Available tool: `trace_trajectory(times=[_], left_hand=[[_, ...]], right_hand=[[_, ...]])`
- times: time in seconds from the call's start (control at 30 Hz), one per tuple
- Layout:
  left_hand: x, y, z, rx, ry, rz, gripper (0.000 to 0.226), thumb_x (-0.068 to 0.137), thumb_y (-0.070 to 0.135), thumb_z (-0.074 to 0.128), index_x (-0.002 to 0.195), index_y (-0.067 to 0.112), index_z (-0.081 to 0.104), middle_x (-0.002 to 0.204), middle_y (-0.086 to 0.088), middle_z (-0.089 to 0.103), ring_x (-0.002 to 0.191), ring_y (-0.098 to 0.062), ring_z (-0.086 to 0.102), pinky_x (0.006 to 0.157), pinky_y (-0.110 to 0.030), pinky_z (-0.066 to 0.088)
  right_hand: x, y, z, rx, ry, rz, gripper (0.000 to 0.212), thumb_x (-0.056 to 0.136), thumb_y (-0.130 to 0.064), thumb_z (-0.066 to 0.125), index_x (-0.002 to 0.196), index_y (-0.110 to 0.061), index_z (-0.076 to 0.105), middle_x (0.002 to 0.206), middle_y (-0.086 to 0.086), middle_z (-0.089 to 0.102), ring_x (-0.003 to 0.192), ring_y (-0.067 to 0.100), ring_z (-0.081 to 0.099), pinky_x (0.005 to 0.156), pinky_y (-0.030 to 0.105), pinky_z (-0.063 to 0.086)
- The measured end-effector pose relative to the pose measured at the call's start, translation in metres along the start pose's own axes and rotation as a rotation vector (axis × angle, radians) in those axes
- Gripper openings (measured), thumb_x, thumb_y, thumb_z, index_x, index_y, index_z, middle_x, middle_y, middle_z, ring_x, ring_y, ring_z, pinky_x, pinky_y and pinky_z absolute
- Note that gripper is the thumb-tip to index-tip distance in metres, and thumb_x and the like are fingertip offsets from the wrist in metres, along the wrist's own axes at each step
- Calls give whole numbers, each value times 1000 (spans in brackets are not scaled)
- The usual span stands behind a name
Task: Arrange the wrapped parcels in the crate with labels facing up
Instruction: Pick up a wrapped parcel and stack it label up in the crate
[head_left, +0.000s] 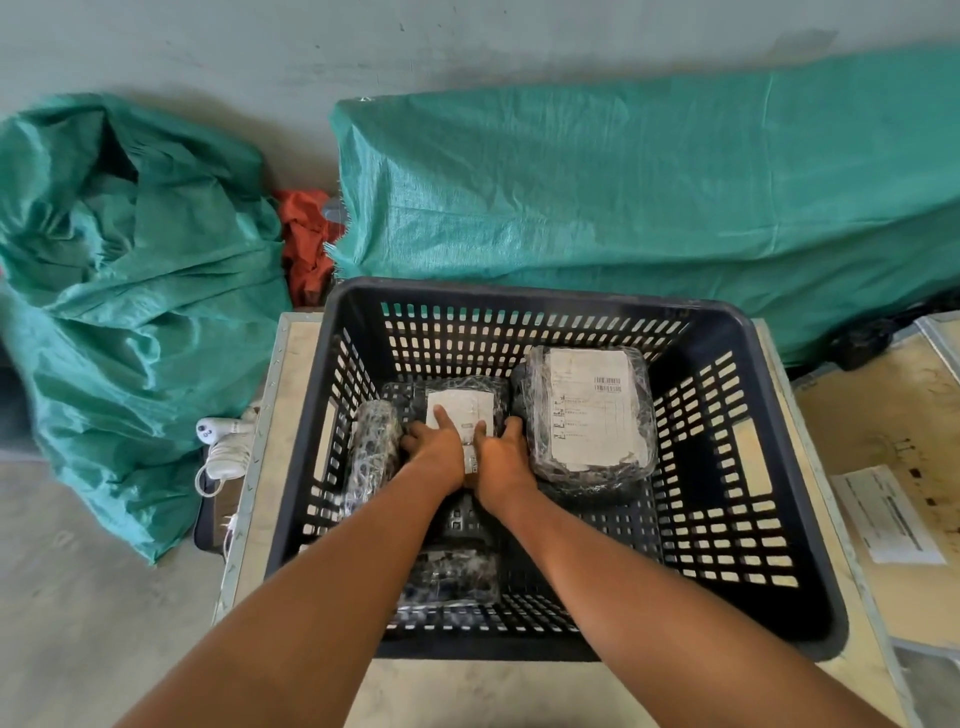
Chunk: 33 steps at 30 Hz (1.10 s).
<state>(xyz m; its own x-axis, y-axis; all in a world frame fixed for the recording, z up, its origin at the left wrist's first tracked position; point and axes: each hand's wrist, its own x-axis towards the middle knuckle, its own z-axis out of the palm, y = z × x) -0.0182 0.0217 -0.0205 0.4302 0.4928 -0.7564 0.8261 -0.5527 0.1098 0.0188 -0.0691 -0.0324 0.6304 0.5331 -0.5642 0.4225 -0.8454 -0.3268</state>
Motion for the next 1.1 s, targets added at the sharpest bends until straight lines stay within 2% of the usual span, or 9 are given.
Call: trace_trajectory(times=[0.23, 0.33, 0.4, 0.5, 0.6, 0.7, 0.8, 1.0, 1.1], left_hand=[[-18, -18, -23, 9, 95, 163, 79, 97, 5, 55, 160, 6, 8, 148, -26, 41, 130, -35, 51, 106, -40, 46], [-44, -23, -34, -8, 111, 246, 78, 95, 5, 61, 159, 7, 17, 154, -28, 34, 138, -36, 43, 108, -39, 43], [-65, -30, -50, -86, 175, 358, 84, 92, 9, 69, 160, 14, 21, 163, -24, 24, 147, -35, 32, 113, -39, 39], [-101, -59, -82, -269, 392, 512, 74, 89, 15, 75, 153, 25, 41, 159, -6, 40, 138, -22, 47, 106, -24, 33], [-137, -104, -100, -392, 646, 624, 57, 89, 18, 76, 142, 29, 57, 153, 0, 48, 140, -22, 45, 115, -35, 32], [-159, -146, -96, -470, 796, 570, 54, 90, 29, 74, 141, 35, 58, 156, -1, 42, 143, -29, 35, 113, -51, 34], [-164, -173, -76, -533, 693, 488, 60, 90, 39, 73, 146, 41, 50, 160, -4, 36, 147, -29, 31, 115, -53, 32], [-155, -192, -45, -474, 609, 450, 62, 93, 46, 65, 150, 48, 40, 157, -17, 40, 149, -29, 27, 119, -48, 25], [-148, -194, -46, -438, 595, 430, 61, 93, 53, 61, 149, 53, 37, 158, -15, 38, 150, -30, 23, 119, -48, 25]], right_hand=[[-2, 1, -2, 84, 6, 0, 89, 87, -12, 80, 160, -13, 29, 165, 20, -5, 146, 39, 35, 120, 29, 28], [-7, 2, -5, 151, -6, -14, 85, 90, -7, 76, 160, -13, 29, 166, 22, -7, 148, 39, 32, 120, 27, 24], [-13, 1, -10, 198, -22, -10, 86, 90, -13, 76, 161, -14, 28, 165, 23, 2, 145, 38, 37, 119, 27, 24], [-21, -4, -23, 269, 2, -55, 78, 89, -23, 78, 155, -12, 38, 154, 21, 33, 134, 35, 50, 115, 30, 32], [-27, -16, -35, 332, 47, -122, 69, 93, -28, 75, 153, -15, 44, 153, 15, 46, 135, 30, 51, 109, 30, 38], [-37, -36, -42, 456, 98, -233, 60, 94, -30, 72, 150, -22, 49, 153, 9, 49, 132, 29, 56, 106, 32, 41], [-49, -62, -39, 591, 17, -322, 63, 93, -41, 73, 150, -28, 48, 158, 3, 45, 142, 23, 46, 111, 41, 44], [-60, -85, -7, 413, -77, -476, 76, 89, -39, 78, 155, -27, 43, 159, 4, 44, 145, 25, 43, 112, 32, 37], [-60, -79, -3, 478, -187, -383, 70, 88, -42, 77, 149, -45, 43, 162, -1, 33, 129, 34, 56, 79, 39, 63]])
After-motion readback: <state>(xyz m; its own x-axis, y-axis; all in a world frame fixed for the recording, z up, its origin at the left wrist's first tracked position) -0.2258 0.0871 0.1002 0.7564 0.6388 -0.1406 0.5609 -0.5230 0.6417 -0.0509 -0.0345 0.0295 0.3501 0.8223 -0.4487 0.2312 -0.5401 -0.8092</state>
